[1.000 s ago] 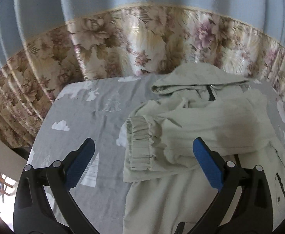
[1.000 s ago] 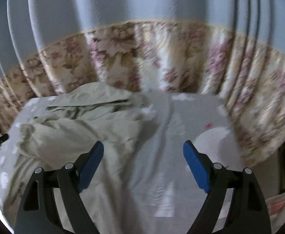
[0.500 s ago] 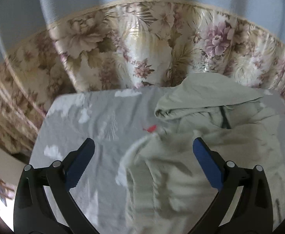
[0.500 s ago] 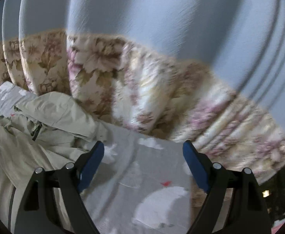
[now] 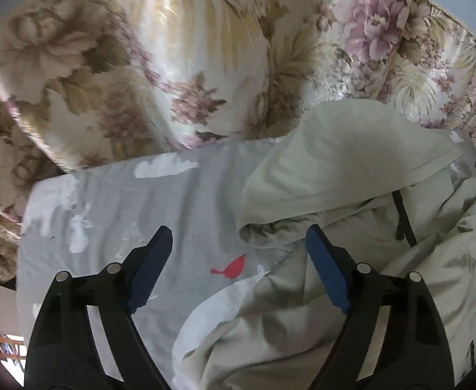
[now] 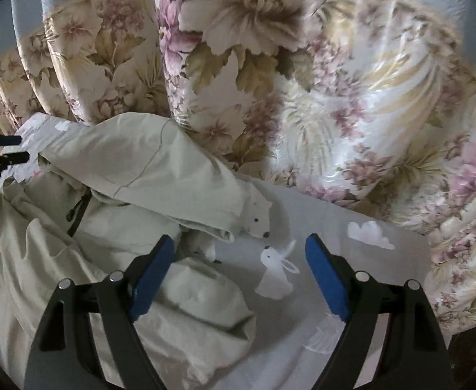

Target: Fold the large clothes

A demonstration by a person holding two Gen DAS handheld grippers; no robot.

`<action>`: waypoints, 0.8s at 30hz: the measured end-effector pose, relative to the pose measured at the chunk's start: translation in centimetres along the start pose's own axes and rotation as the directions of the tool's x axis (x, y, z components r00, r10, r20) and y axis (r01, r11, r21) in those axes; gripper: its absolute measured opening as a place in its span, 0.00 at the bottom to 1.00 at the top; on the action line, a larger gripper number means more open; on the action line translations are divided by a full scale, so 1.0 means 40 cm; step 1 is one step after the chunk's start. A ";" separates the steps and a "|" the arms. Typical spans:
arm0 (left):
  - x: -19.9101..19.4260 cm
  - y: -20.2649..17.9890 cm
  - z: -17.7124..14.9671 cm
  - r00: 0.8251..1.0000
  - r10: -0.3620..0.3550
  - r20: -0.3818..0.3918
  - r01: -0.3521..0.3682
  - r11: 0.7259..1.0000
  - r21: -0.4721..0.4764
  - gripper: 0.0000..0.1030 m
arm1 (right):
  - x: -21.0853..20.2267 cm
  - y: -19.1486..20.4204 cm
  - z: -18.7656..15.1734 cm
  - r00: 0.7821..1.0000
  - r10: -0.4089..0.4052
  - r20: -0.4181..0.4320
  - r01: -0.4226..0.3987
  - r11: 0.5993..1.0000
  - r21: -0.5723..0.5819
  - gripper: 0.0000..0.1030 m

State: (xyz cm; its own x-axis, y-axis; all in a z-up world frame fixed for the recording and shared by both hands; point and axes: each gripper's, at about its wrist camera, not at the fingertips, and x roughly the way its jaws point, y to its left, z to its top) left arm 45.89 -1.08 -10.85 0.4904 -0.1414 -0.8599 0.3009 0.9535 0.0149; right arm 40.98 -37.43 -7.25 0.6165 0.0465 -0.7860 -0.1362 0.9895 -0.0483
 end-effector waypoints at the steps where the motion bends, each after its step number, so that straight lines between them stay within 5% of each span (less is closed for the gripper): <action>1: 0.010 -0.008 -0.003 1.000 -0.013 -0.009 0.014 1.000 0.013 0.80 | 0.011 0.000 0.002 1.000 0.010 -0.004 -0.010 1.000 -0.001 0.76; 3: 0.016 -0.022 -0.007 1.000 -0.009 -0.004 0.010 0.999 0.042 0.80 | 0.036 0.007 0.006 1.000 0.020 -0.019 -0.021 1.000 -0.016 0.66; 6: 0.021 -0.031 -0.017 1.000 0.024 0.020 -0.026 0.996 0.085 0.79 | 0.053 0.015 0.004 1.000 0.016 -0.017 -0.017 0.999 -0.040 0.63; 11: 0.072 -0.029 -0.004 0.999 0.032 -0.038 -0.029 0.996 0.087 0.56 | 0.076 0.011 0.003 0.999 0.027 -0.021 -0.027 0.999 -0.026 0.60; 18: 0.095 -0.022 0.031 0.997 0.004 -0.080 0.000 0.998 0.057 0.47 | 0.090 0.011 0.022 0.999 0.039 -0.010 -0.039 0.999 -0.011 0.56; 20: 0.097 -0.033 0.040 0.997 0.018 -0.080 -0.013 0.998 0.068 0.32 | 0.095 0.018 0.030 0.999 0.039 -0.007 -0.039 0.999 -0.013 0.55; 24: 0.123 -0.048 0.050 0.992 0.072 -0.101 -0.063 0.995 0.082 0.07 | 0.137 0.027 0.037 0.999 0.026 -0.047 -0.026 1.000 -0.004 0.35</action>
State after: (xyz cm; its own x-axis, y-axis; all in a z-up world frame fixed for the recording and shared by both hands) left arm 49.38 -4.16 -14.09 0.4252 -0.0450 -0.9040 0.3353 0.9355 0.1112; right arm 45.35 -35.90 -10.69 0.5758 0.0653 -0.8150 -0.1552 0.9874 -0.0305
